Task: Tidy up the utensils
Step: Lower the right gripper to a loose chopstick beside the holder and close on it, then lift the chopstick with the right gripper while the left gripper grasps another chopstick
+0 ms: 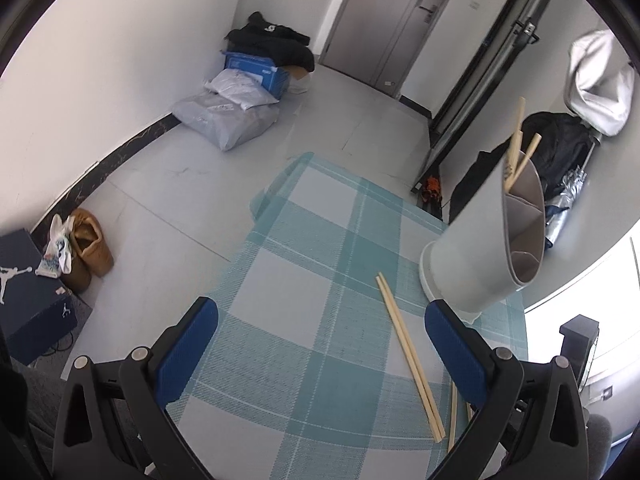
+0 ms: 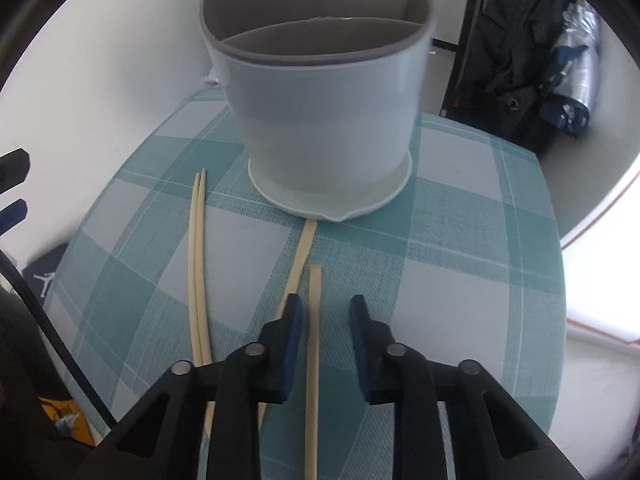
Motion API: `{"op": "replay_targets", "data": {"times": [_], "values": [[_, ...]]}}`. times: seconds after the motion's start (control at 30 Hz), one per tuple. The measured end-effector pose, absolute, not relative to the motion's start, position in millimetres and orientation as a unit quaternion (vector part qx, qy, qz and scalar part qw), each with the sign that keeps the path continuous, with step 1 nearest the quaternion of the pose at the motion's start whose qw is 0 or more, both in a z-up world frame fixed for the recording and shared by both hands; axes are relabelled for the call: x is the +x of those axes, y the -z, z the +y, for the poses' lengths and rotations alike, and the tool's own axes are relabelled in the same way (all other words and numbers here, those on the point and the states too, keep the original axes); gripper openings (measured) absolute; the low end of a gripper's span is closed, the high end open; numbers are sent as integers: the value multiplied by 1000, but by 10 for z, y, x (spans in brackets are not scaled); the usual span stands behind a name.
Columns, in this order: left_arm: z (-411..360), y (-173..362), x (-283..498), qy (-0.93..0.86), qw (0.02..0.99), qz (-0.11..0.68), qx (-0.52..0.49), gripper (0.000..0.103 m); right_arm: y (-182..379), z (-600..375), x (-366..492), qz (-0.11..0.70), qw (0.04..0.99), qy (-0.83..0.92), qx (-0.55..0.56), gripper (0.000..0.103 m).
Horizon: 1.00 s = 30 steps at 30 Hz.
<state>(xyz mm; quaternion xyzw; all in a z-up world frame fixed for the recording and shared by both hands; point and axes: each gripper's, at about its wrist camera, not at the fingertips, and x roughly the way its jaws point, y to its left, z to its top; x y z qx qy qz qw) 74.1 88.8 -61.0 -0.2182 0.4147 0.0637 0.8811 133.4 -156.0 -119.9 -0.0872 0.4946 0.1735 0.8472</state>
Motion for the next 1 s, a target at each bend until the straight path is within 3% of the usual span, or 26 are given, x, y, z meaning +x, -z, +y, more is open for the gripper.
{"op": "replay_targets", "data": {"times": [0.1, 0.17, 0.33, 0.73, 1.0], "values": [[927, 632, 750, -64, 878, 418, -223, 102, 1210, -1495, 1398, 494, 845, -173, -105, 17], [939, 649, 756, -68, 878, 419, -220, 102, 1209, -1456, 1443, 497, 842, -177, -115, 5], [907, 732, 806, -71, 875, 434, -203, 102, 1156, -1481, 1530, 499, 838, -197, -105, 5], [393, 997, 1046, -43, 852, 508, -118, 102, 952, -2196, 1739, 477, 841, -210, 146, 5], [187, 1116, 1121, -48, 838, 539, -66, 102, 869, -2545, 1709, 443, 831, -238, 239, 5]]}}
